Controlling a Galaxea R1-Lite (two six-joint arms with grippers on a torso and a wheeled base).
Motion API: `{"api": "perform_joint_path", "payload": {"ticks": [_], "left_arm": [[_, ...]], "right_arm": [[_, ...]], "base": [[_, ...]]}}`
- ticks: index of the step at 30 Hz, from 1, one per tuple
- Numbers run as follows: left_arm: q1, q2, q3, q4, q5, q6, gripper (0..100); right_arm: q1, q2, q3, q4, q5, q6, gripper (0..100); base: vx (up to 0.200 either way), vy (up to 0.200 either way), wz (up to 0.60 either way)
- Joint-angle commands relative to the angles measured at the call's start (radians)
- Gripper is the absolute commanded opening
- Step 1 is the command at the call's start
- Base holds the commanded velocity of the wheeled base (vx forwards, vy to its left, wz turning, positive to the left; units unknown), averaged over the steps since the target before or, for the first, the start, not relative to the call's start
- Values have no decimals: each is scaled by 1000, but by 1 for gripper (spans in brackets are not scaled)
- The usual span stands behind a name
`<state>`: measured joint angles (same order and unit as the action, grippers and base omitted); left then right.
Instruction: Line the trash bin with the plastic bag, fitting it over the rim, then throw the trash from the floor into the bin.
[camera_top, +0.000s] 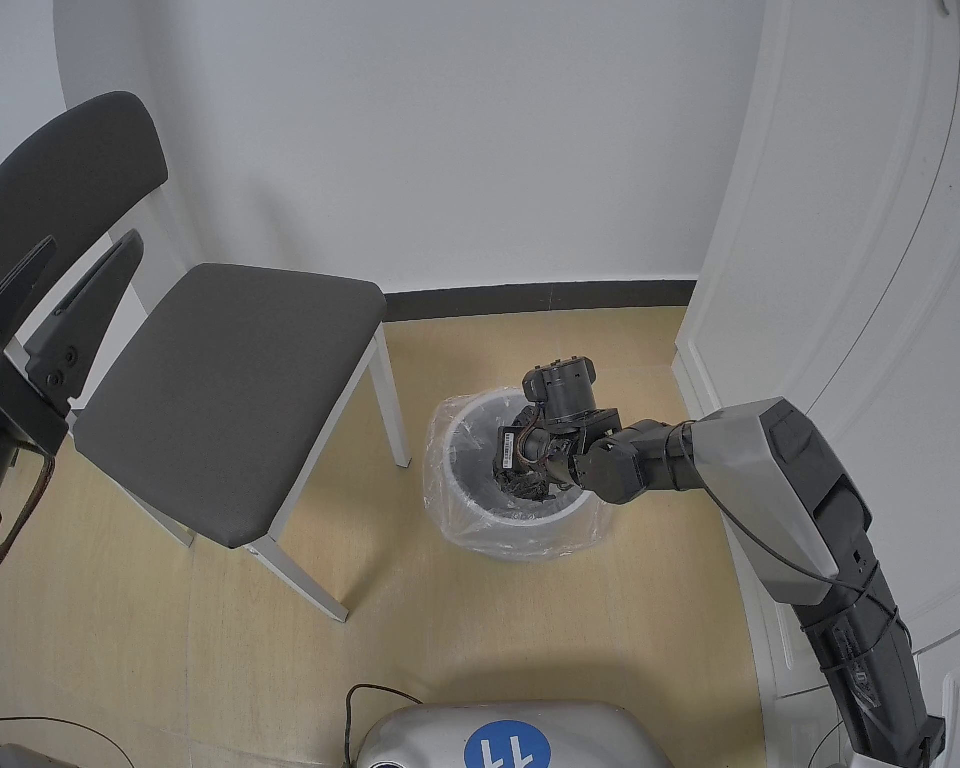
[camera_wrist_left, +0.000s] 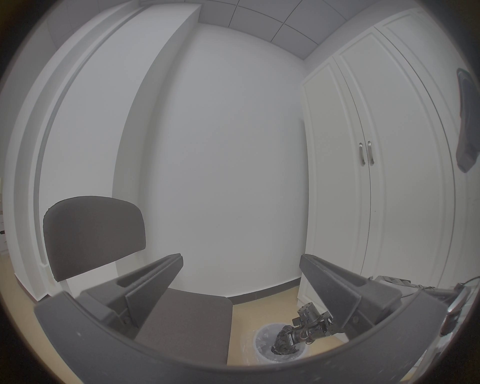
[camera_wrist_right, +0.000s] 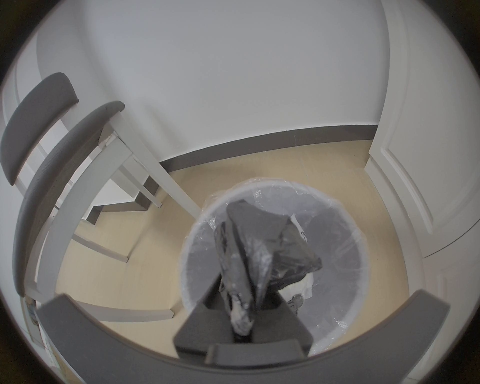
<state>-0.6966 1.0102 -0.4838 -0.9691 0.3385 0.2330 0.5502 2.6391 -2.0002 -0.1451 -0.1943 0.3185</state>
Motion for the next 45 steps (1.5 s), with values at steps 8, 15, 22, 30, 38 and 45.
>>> {"api": "perform_joint_path", "payload": {"ticks": [8, 15, 22, 30, 38, 45], "left_arm": [[0, 5, 2, 0, 0, 0, 100], [0, 5, 2, 0, 0, 0, 100], [0, 5, 2, 0, 0, 0, 100], [0, 5, 4, 0, -1, 0, 100], [0, 4, 2, -2, 0, 0, 100], [0, 4, 2, 0, -1, -1, 100]], "right_arm": [[0, 94, 0, -157, -1, 30, 0], [2, 145, 0, -241, -1, 25, 0], [-1, 156, 0, -243, -2, 24, 0], [-3, 171, 0, -274, -2, 22, 0], [-4, 168, 0, -278, 1, 27, 0], [-4, 162, 0, -275, 1, 28, 0]], "base": [[0, 0, 0], [0, 0, 0], [0, 0, 0], [0, 0, 0], [0, 0, 0], [0, 0, 0]]}}
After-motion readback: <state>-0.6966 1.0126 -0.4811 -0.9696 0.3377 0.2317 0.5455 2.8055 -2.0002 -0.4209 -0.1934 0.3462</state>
